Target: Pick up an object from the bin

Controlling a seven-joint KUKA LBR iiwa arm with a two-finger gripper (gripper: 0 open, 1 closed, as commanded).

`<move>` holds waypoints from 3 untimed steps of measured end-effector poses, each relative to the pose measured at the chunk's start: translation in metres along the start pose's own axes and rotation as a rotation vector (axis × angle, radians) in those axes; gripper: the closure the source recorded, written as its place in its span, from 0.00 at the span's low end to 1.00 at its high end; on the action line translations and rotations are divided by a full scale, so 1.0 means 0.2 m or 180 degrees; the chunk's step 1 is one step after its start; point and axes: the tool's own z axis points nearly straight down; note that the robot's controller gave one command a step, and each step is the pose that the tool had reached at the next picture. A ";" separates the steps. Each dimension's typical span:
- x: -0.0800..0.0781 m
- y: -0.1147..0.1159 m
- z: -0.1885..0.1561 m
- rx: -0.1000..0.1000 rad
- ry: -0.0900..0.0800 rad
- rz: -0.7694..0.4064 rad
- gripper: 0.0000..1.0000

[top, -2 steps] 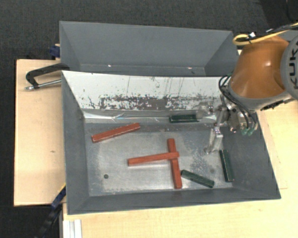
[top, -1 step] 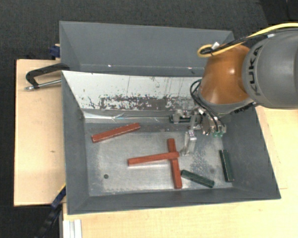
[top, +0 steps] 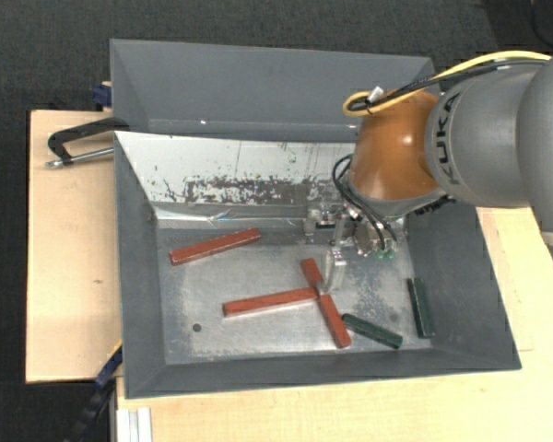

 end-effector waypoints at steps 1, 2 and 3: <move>0.31 0.11 0.02 0.0011 0.0007 -0.0729 1.00; 0.31 0.11 0.03 0.0014 -0.0012 -0.0727 0.00; 0.31 0.11 0.03 0.0014 -0.0011 -0.0727 0.00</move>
Offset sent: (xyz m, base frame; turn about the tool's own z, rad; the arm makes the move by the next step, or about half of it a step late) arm 0.0000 0.0000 0.0000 0.0000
